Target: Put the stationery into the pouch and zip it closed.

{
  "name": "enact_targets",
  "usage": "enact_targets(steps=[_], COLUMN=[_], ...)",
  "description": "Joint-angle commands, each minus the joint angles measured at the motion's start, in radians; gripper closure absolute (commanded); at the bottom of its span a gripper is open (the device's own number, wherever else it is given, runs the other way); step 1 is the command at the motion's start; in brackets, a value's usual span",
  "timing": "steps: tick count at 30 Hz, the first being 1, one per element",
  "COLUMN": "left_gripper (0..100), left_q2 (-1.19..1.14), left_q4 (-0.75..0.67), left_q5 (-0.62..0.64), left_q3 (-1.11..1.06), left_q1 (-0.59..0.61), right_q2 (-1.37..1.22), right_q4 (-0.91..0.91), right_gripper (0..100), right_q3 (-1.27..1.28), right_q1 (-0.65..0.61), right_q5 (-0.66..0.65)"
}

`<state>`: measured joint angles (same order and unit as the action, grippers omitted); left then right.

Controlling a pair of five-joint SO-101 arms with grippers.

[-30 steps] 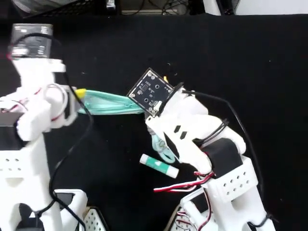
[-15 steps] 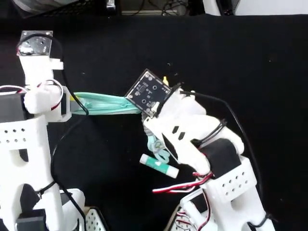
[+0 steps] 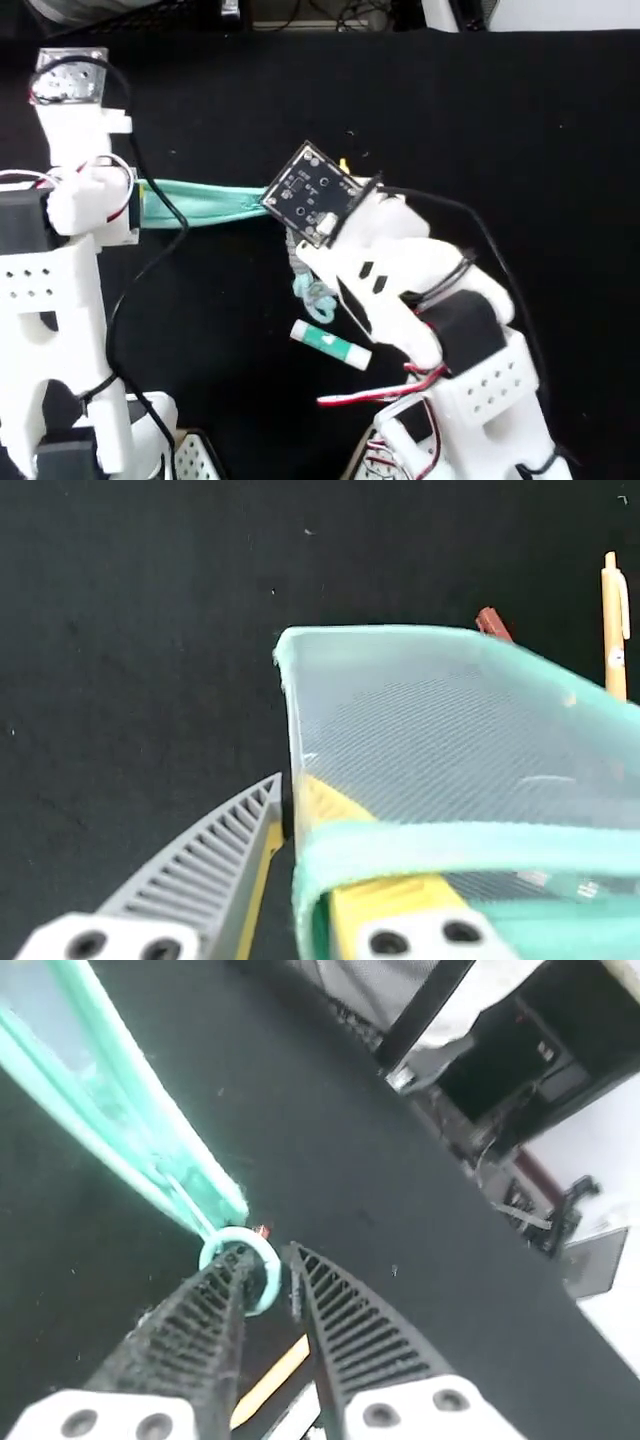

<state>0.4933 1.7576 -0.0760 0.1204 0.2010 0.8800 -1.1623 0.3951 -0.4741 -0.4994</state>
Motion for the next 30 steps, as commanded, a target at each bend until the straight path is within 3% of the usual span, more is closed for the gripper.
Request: enact_targets(steps=[1, 13, 21, 27, 30], left_gripper=[95, 94, 94, 95, 95], left_q2=[0.011, 0.005, 0.009, 0.003, 0.003], left_q4=[0.006, 0.000, -0.074, -0.104, -0.147], left_q5=[0.008, -0.087, 0.071, 0.071, 0.069], left_q3=[-0.002, -0.186, -0.168, -0.177, -0.223], left_q1=[0.054, 0.168, 0.131, 0.050, 0.047], right_q2=[-0.033, -0.265, -0.354, -0.354, -0.352], right_q4=[-0.048, -0.037, 0.012, -0.117, -0.267], right_gripper=[98.6, 98.6, 98.3, 80.9, 80.2], right_q3=[-0.137, -0.203, -0.194, -0.355, -0.512], right_q1=[0.014, -0.026, -0.052, -0.080, -0.117], right_q5=[-0.003, -0.005, -0.003, 0.064, 0.066])
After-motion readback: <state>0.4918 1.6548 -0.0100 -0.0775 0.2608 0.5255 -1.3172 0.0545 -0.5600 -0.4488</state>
